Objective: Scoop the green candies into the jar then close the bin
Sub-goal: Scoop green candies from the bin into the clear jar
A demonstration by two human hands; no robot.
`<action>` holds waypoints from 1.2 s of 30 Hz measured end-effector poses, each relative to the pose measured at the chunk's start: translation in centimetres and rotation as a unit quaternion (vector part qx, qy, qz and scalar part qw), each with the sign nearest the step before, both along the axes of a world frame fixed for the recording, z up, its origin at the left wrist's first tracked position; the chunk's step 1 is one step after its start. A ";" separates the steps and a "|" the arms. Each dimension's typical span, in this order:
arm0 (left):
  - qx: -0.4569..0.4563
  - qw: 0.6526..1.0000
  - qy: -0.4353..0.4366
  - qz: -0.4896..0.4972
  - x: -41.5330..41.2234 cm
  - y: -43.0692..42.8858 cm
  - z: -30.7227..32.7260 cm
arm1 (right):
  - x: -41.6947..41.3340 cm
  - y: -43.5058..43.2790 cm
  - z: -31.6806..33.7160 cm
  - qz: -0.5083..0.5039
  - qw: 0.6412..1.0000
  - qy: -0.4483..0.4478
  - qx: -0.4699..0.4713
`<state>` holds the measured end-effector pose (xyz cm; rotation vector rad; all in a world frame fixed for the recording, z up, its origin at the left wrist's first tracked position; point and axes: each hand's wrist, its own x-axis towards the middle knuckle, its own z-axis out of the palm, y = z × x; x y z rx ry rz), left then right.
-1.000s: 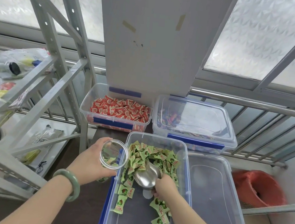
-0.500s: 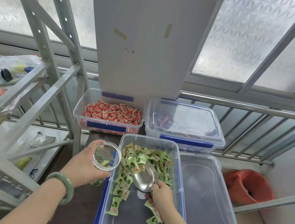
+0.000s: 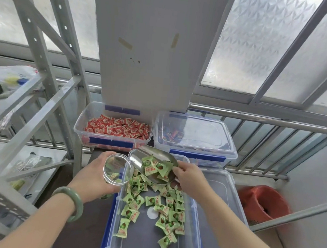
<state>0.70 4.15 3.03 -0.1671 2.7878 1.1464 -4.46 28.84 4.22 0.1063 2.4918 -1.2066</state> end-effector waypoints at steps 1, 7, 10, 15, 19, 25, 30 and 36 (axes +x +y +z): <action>-0.001 1.000 0.002 -0.001 0.1 0.1 0.1 | -0.2 -0.1 1.3 0.027 0.999 0.006 0.020; 0.001 1.000 0.003 0.003 0.8 0.3 0.8 | -1.1 -2.7 7.0 0.176 0.955 0.084 0.225; 0.009 1.000 0.008 0.004 1.1 0.6 1.2 | -1.1 -4.8 8.7 0.240 0.900 0.124 0.342; 0.012 1.000 0.001 0.008 1.4 0.6 1.6 | -0.8 -7.2 9.7 0.264 0.865 0.163 0.393; 0.016 1.000 0.001 0.015 1.5 0.4 1.5 | -0.6 -7.9 10.1 0.268 0.861 0.181 0.391; 0.015 1.000 0.010 0.017 1.7 0.3 0.7 | -1.2 -6.3 9.8 0.216 0.889 0.172 0.366; 0.014 0.999 -0.014 0.027 1.3 -0.6 -0.7 | -2.3 -2.7 6.7 0.117 0.898 0.091 0.414; -0.008 1.000 -0.015 0.017 0.8 -1.0 -1.8 | -1.5 -0.3 -0.1 0.149 0.864 -0.111 0.467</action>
